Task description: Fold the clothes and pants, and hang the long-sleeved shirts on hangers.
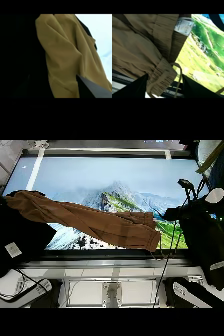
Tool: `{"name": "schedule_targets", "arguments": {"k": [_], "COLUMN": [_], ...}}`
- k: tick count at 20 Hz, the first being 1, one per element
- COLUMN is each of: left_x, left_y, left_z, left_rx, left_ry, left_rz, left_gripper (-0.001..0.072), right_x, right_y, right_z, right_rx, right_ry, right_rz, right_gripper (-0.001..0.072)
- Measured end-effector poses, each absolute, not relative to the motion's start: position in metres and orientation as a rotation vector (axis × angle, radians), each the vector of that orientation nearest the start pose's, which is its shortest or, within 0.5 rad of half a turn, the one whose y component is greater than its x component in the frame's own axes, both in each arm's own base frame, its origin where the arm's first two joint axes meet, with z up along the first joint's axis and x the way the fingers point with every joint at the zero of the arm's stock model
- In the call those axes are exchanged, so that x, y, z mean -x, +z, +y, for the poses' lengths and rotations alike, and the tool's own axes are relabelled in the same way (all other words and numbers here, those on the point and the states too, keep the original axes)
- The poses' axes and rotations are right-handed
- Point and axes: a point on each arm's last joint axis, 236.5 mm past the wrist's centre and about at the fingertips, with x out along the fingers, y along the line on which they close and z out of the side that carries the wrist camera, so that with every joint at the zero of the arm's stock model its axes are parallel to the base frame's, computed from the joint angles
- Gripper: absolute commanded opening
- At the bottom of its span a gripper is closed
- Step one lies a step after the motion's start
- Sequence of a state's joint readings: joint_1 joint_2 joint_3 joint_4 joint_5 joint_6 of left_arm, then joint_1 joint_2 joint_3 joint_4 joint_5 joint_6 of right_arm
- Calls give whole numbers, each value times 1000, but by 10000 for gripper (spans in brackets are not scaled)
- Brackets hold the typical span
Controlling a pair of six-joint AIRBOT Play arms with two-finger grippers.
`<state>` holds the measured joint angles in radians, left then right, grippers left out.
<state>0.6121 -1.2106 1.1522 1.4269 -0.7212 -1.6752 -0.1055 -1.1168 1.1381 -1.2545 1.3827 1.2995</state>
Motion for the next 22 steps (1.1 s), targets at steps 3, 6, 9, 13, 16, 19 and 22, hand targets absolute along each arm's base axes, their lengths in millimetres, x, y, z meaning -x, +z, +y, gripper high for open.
{"name": "schedule_targets", "arguments": {"k": [3, 6, 9, 13, 16, 19, 22], "left_x": [-421, -450, -471, -485, -489, -486, -477], "left_y": [61, 41, 17, -11, -17, -12, 16], "left_z": [276, 298, 310, 314, 316, 313, 314], "left_rx": [519, 579, 626, 674, 651, 594, 515], "left_ry": [578, 587, 587, 581, 566, 533, 522], "left_rz": [703, 700, 713, 735, 740, 767, 768], "left_gripper": [617, 618, 617, 56, 15, 15, 15], "right_x": [-329, -328, -328, -328, -328, -326, -325], "right_y": [56, 56, 57, 57, 57, 52, 48], "right_z": [44, 49, 51, 53, 52, 41, 31], "right_rx": [-162, -213, -256, -296, -303, -265, -219], "right_ry": [300, 292, 273, 252, 239, 202, 177], "right_rz": [1299, 1310, 1315, 1320, 1323, 1337, 1344], "right_gripper": [495, 495, 495, 486, 486, 486, 486]}}
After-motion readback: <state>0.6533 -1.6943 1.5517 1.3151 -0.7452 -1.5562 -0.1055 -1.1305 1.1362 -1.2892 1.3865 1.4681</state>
